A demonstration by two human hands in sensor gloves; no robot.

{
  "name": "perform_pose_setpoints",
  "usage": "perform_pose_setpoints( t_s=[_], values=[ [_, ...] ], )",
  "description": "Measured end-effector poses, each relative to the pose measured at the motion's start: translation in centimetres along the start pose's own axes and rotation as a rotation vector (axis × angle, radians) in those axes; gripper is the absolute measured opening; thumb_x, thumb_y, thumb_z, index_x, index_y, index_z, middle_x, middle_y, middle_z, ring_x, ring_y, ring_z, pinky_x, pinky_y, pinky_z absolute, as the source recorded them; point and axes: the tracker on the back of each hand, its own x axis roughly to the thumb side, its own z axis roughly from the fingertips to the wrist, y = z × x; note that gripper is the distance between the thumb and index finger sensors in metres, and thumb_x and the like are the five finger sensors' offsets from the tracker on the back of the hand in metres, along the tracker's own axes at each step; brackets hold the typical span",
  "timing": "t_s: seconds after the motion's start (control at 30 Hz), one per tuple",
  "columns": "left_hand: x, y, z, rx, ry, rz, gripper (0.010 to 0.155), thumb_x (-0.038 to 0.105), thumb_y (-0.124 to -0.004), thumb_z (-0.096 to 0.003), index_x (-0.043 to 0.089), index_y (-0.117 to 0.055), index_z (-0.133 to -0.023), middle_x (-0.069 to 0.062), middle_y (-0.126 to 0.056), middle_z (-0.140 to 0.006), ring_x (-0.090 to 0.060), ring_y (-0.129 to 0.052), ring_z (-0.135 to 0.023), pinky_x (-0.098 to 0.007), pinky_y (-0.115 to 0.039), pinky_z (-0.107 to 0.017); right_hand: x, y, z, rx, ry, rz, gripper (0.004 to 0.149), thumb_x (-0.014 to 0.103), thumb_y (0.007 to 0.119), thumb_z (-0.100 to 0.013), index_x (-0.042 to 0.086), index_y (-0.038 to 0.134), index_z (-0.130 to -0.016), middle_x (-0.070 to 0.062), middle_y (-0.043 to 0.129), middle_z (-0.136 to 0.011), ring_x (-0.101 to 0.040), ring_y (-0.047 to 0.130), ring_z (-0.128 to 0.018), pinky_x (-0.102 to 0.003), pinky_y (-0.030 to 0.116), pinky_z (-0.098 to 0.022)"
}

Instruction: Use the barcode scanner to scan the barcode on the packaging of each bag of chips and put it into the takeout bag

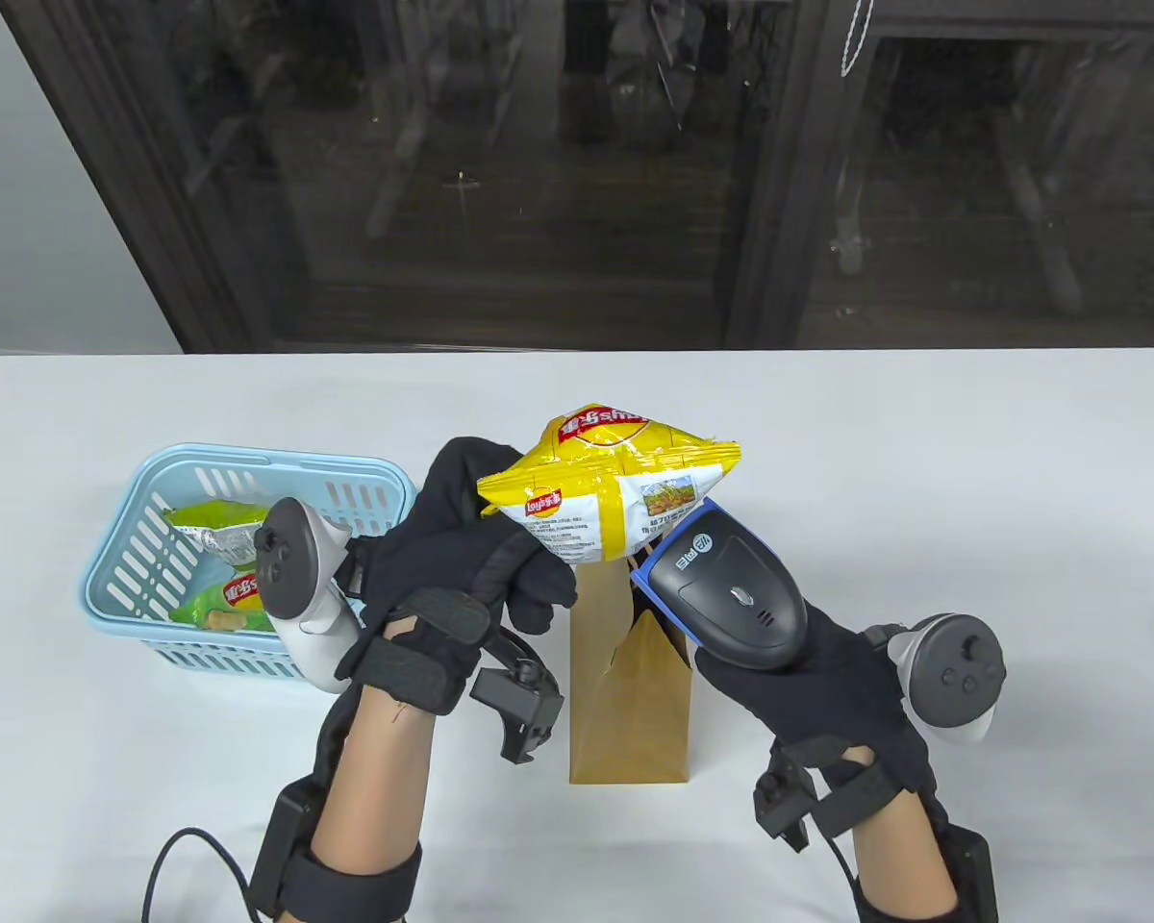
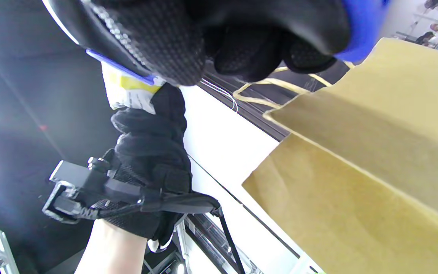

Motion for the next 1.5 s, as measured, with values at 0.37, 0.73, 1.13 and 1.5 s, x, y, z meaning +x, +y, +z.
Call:
perform_pose_setpoints(
  t_s=[0.37,0.73,1.13,1.5],
  values=[
    [1.2,1.6,0.6,0.288,-0.227,-0.433,0.050,0.017,-0.082,-0.0532,0.043,-0.072,-0.094,-0.004,-0.084,-0.093,-0.029,-0.102,-0.058,-0.042,-0.093,-0.042,-7.0,-4.2,3.4,-0.379,0.154,0.346,0.059,0.033,0.086,-0.055,0.030,0.055,-0.105,-0.001,0.072,-0.093,-0.022,0.089,-0.068,-0.048,0.077,-0.058],
    [1.5,-0.1,1.5,0.391,-0.383,-0.638,0.043,0.017,-0.081,-0.0529,0.040,-0.081,-0.089,0.000,-0.081,-0.094,-0.025,-0.076,-0.081,-0.045,-0.071,-0.066,-11.5,-2.8,4.5,-0.336,0.303,0.640,0.059,0.033,0.087,-0.054,0.029,0.057,-0.104,-0.003,0.072,-0.091,-0.024,0.089,-0.067,-0.049,0.077,-0.057],
    [1.9,-5.1,2.4,0.224,-0.359,-0.868,0.041,0.017,-0.080,-0.0550,0.041,-0.084,-0.088,0.008,-0.079,-0.099,-0.023,-0.061,-0.091,-0.049,-0.050,-0.076,-11.2,-2.3,5.0,-0.350,0.280,0.597,0.059,0.033,0.086,-0.053,0.028,0.057,-0.104,-0.004,0.072,-0.091,-0.024,0.089,-0.067,-0.049,0.077,-0.056],
    [-0.9,-6.9,0.4,0.073,-0.119,-1.082,0.042,0.013,-0.077,-0.0564,0.032,-0.084,-0.093,0.000,-0.078,-0.101,-0.029,-0.056,-0.093,-0.055,-0.038,-0.076,-11.6,-2.1,5.4,-0.314,0.288,0.595,0.059,0.033,0.086,-0.053,0.027,0.057,-0.104,-0.004,0.072,-0.090,-0.024,0.089,-0.066,-0.050,0.077,-0.056]
  ],
)
